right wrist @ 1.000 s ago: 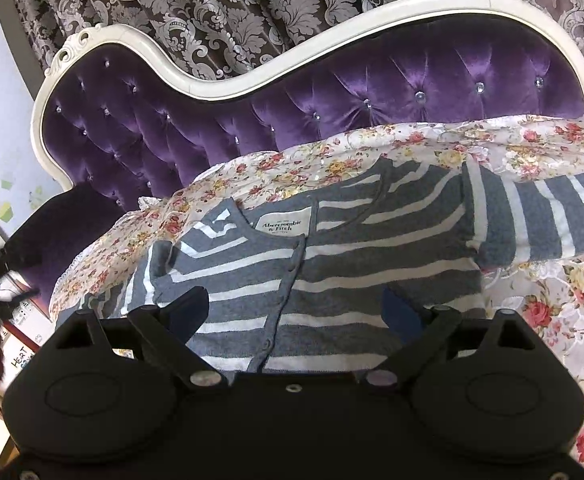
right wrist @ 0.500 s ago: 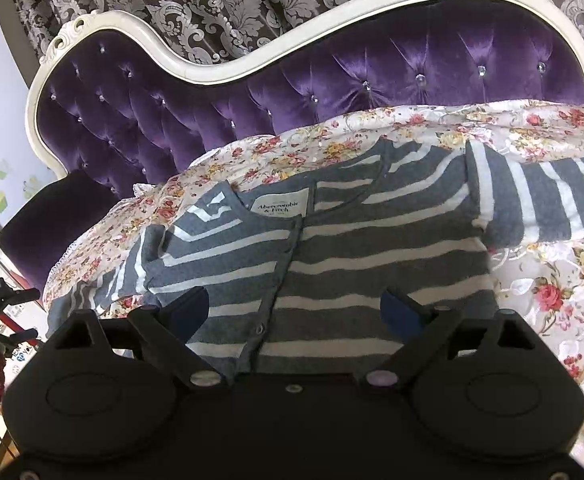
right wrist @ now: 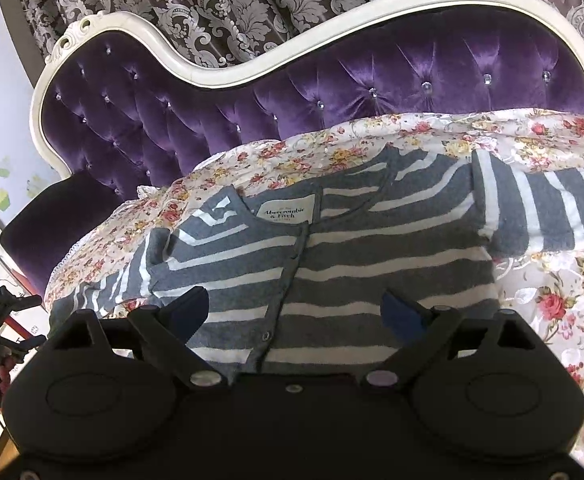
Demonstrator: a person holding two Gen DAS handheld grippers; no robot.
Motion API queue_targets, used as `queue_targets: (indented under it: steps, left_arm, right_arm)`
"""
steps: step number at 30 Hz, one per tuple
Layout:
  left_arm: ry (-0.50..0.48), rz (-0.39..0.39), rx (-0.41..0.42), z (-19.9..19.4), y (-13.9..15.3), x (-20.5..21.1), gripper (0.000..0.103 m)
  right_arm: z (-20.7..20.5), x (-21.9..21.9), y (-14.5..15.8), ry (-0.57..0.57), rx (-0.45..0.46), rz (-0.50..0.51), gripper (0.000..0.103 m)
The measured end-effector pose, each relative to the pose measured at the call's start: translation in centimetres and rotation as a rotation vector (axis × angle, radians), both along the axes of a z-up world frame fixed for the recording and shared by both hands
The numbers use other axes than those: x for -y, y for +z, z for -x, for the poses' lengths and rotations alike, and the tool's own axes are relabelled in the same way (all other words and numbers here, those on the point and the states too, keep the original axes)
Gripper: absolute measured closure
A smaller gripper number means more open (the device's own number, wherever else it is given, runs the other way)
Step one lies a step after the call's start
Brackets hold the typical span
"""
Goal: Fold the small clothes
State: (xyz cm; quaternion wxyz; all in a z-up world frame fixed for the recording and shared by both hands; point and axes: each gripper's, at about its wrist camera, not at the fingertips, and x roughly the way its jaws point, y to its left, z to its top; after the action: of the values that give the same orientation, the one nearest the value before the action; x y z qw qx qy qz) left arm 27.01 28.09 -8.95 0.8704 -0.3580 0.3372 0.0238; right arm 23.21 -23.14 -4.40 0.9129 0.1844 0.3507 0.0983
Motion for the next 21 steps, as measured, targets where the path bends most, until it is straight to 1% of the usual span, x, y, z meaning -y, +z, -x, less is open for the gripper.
queue_targets:
  steps: [8,12,17,19,21]
  left_arm:
    - [0.043,0.033,-0.021,-0.3,-1.8,-1.3,0.006]
    - [0.076,0.071,-0.004,-1.2,-2.6,-2.0,0.006]
    - [0.091,0.077,0.022,-2.4,-3.1,-2.5,0.007]
    - [0.092,0.081,0.051,-2.4,-3.1,-2.6,0.008]
    - [0.098,0.067,0.077,-2.3,-2.9,-2.6,0.013]
  right_arm:
    - [0.1,-0.2,-0.1,0.008,0.002,0.006,0.009]
    - [0.0,-0.5,-0.3,0.012,-0.004,0.016,0.009]
    - [-0.2,-0.9,-0.7,0.021,-0.016,0.031,0.009]
    - [-0.3,-1.1,-0.8,0.027,-0.021,0.035,0.009]
    - [-0.3,-1.4,-1.0,0.036,-0.024,0.040,0.009]
